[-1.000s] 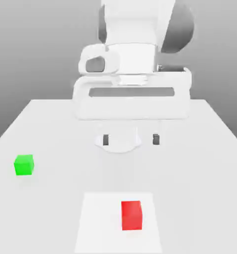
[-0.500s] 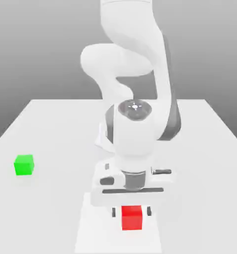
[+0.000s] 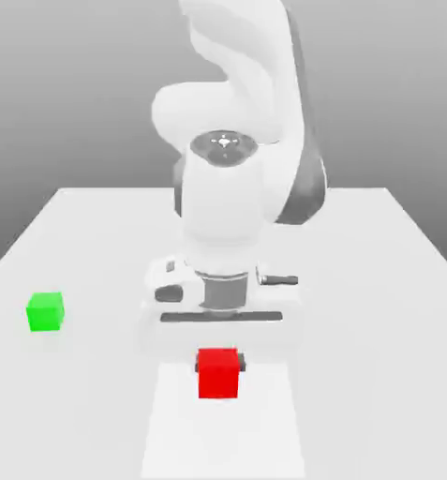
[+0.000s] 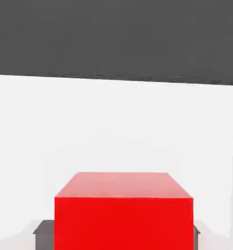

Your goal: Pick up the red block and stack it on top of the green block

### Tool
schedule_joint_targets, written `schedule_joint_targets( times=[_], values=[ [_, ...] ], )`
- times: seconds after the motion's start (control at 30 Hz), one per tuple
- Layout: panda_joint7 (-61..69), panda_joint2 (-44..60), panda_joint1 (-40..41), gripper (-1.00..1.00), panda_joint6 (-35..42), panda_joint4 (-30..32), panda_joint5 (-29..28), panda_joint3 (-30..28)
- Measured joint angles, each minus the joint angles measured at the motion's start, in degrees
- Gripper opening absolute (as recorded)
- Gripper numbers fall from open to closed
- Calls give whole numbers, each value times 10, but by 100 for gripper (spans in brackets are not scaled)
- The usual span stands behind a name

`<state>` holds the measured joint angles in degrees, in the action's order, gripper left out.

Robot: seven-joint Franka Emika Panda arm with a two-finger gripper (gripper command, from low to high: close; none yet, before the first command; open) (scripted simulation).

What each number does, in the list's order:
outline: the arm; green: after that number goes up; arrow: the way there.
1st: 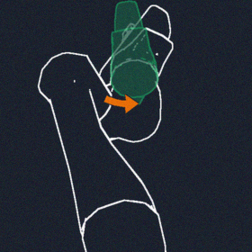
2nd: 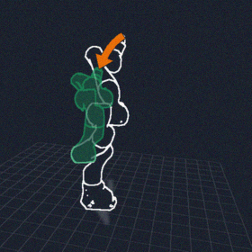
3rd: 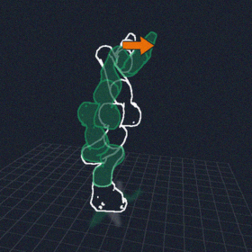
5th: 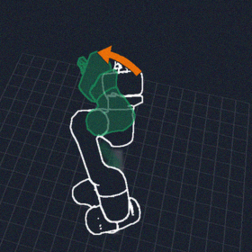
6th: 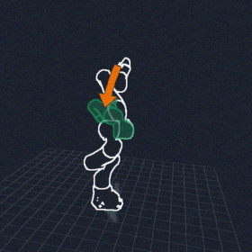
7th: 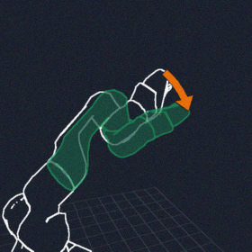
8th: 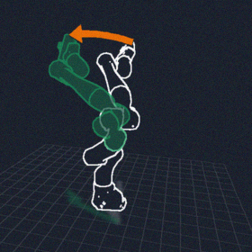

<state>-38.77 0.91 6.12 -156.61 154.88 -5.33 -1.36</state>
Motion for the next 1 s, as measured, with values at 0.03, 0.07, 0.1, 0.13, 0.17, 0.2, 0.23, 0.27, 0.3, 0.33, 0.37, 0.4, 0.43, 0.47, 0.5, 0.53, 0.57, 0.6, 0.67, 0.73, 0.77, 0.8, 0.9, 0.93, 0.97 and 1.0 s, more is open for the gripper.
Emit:
schedule_joint_targets(
  times=[0.03,0.07,0.1,0.13,0.17,0.2,0.23,0.27,0.3,0.33,0.37,0.4,0.43,0.47,0.5,0.53,0.57,0.6,0.67,0.73,0.77,0.8,0.9,0.93,0.97,1.0],
  values=[
    [20,-7,20,-100,3,2,-9,-3],
    [41,-14,34,-100,6,5,-16,-12],
    [62,-22,48,-100,9,7,-23,-20],
    [84,-28,62,-100,12,10,-30,-27],
    [106,-35,75,-100,15,12,-36,-35],
    [129,-42,87,-100,17,15,-41,-44],
    [152,-48,99,-100,20,17,-46,-52],
    [175,-55,111,-100,22,20,-50,-60],
    [198,-61,120,-100,25,22,-54,-69],
    [222,-67,128,-100,27,25,-58,-80],
    [246,-72,136,-100,29,28,-61,-91],
    [270,-78,145,-100,31,30,-64,-103],
    [294,-83,154,-100,33,33,-68,-115],
    [318,-88,163,-100,34,36,-71,-128],
    [343,-93,171,-100,36,39,-73,-140],
    [368,-97,180,-100,38,42,-75,-153],
    [393,-101,188,-100,39,45,-77,-166],
    [418,-105,196,-100,40,48,-79,-179],
    [468,-112,212,-100,42,54,-82,-206],
    [520,-117,226,-100,44,60,-82,-233],
    [546,-119,233,-100,44,63,-82,-247],
    [573,-120,240,-100,44,66,-82,-260],
    [646,-121,255,-100,42,75,-77,-299],
    [658,-117,253,-100,38,76,-72,-307],
    [667,-112,251,-100,32,76,-67,-311],
    [674,-106,248,-100,26,77,-59,-314]
  ],
)
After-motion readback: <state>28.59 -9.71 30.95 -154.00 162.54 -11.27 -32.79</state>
